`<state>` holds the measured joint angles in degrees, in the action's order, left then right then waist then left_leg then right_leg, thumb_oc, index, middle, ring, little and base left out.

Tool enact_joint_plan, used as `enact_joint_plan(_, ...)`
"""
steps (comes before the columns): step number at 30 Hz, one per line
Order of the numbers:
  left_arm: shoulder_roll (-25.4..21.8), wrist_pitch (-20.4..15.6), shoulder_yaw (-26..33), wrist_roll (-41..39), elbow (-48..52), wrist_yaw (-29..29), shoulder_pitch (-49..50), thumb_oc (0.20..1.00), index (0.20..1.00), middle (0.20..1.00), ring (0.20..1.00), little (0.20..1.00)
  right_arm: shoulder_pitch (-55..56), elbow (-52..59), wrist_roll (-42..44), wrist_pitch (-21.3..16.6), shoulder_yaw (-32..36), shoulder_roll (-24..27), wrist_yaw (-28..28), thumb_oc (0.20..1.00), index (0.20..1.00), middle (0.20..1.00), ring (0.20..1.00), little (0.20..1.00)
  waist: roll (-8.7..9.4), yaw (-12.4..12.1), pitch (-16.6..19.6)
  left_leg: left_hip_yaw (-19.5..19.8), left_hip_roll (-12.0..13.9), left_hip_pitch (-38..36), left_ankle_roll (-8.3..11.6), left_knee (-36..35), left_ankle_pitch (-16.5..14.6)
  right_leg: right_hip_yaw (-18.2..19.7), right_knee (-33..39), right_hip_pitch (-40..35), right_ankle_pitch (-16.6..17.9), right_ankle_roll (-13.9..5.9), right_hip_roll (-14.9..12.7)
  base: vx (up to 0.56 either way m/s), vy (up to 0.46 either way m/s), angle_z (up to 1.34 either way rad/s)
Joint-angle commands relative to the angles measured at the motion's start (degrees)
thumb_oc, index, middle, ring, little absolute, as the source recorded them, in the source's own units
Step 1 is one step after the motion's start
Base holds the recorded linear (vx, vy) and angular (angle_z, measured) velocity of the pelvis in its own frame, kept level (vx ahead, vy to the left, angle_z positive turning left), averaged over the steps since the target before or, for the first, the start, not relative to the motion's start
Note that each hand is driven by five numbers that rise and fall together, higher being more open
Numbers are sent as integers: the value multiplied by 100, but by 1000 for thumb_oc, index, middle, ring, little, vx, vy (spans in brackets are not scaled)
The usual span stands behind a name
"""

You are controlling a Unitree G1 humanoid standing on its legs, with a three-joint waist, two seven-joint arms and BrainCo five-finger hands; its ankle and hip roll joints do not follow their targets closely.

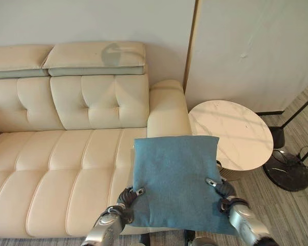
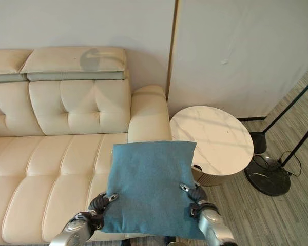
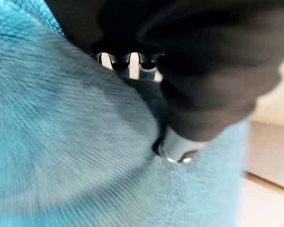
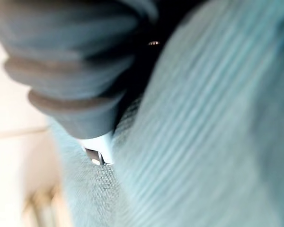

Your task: Pick up all the scattered cushions and arrange them neatly on the sofa.

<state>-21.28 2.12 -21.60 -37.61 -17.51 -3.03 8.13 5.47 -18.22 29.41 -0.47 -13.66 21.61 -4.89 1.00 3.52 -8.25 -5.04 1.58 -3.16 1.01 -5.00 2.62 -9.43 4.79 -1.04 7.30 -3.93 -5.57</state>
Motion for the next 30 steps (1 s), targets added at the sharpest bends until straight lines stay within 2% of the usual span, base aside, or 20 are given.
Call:
enact_joint_plan(1,388,-314,140,-85,302,372,-401,200,200,200,200,200,-214,153,-446,-268,79,-467,361,200,200,200,200,200,76,-33,21,-265,-303,84,-178,0,-519,-68,21,-128,-662,-354,-118,-78,115,2)
enact_joint_plan(4,117,-354,499,164,1024,405,-36,200,200,200,200,200,135,821,-128,-296,233,-489,599,200,200,200,200,200,106,-90,-62,-529,-290,128,-218,0,-547,-166,21,58,-447,-472,-163,-124,89,-16)
enact_joint_plan(7,56,-392,629,195,1236,421,19,200,200,200,200,200,255,1092,14,-308,245,-498,745,200,200,200,200,200,91,-114,-165,-613,-227,189,-218,0,-488,-251,-343,216,-502,-479,-165,-131,25,-47)
enact_joint_plan(8,21,-427,697,255,1363,420,37,200,200,200,200,200,310,1201,36,-317,243,-485,792,200,200,200,200,200,78,-103,-202,-613,-194,218,-221,0,-460,-196,-584,252,-611,-456,-152,-137,1,-36)
enact_joint_plan(9,3,-480,799,306,1634,437,113,200,200,200,200,200,444,1543,59,-331,257,-464,894,200,200,200,200,200,51,-87,-203,-572,-141,275,-228,0,-419,-80,-1094,183,-981,-383,-113,-157,-12,-16)
enact_joint_plan(12,-35,-500,942,356,1946,473,357,200,200,200,200,200,666,1869,29,-285,312,-366,1011,200,200,200,200,200,67,-121,-42,-533,-153,318,-230,0,-416,52,-1358,-65,-1169,-345,-71,-71,-80,2)
enact_joint_plan(13,-68,-506,1086,399,2234,459,532,200,200,200,200,200,783,2165,32,-272,324,-303,1102,200,200,200,200,200,120,-168,90,-494,-189,347,-227,0,-398,200,-1385,-313,-1196,-366,-18,-31,-113,1)
enact_joint_plan(16,-80,-518,1173,451,2345,441,637,200,200,200,200,200,841,2350,42,-282,307,-263,1169,200,200,200,200,200,166,-217,162,-478,-211,406,-216,0,-356,253,-1297,-450,-1170,-366,20,-69,-123,10)
enact_joint_plan(17,-81,-550,1309,459,2480,419,800,200,200,200,200,200,903,2490,131,-261,276,-191,1244,200,200,200,200,200,229,-310,208,-519,-197,510,-178,0,-253,224,-902,-666,-1259,-304,57,-230,-316,12)
enact_joint_plan(19,-84,-563,1344,451,2560,411,867,200,200,200,200,200,933,2624,215,-256,201,-73,1325,200,200,200,200,200,255,-325,235,-514,-125,634,-93,0,-70,277,-532,-760,-1511,-140,223,-255,-324,3)
enact_joint_plan(21,-65,-564,1353,493,2651,400,904,200,200,200,200,200,1005,2749,312,-254,224,17,1334,200,200,200,200,200,257,-309,123,-349,-44,782,113,0,261,331,-263,-804,-1619,88,486,-293,-342,0)
enact_joint_plan(22,-64,-562,1353,494,2653,399,905,200,200,200,200,200,1006,2750,313,-254,224,18,1334,200,200,200,200,200,255,-298,120,-338,-45,782,114,0,264,321,-259,-809,-1617,90,489,-412,-402,36)
enact_joint_plan(23,-19,-593,1358,546,2664,296,871,200,200,200,200,200,1017,2747,373,-293,198,52,1277,200,200,200,200,200,195,-311,-56,-177,-1,892,256,0,466,189,-252,-754,-1617,185,609,-241,-216,46)
enact_joint_plan(24,-17,-593,1359,547,2664,296,870,200,200,200,200,200,1013,2744,373,-295,197,53,1277,200,200,200,200,200,192,-294,-58,-159,-2,897,258,0,471,172,-252,-755,-1617,187,613,-333,-297,65)
enact_joint_plan(26,39,-675,1422,702,2735,169,873,200,200,200,200,200,1012,2802,437,-344,164,88,1209,200,200,200,200,200,89,-298,-258,-12,28,1037,412,0,665,-100,-185,-743,-1582,272,719,-284,-230,58)
enact_joint_plan(28,78,-685,1416,723,2728,139,865,200,200,200,200,200,983,2786,440,-379,174,114,1174,200,200,200,200,200,81,-301,-346,-6,22,1069,456,0,694,-232,-157,-746,-1541,299,705,-242,-155,56)
enact_joint_plan(30,147,-736,1491,722,2720,87,890,200,200,200,200,200,930,2766,383,-398,184,179,1114,200,200,200,200,200,104,-322,-398,-176,16,1018,393,113,615,-395,-115,-692,-1474,313,640,-231,-123,63)
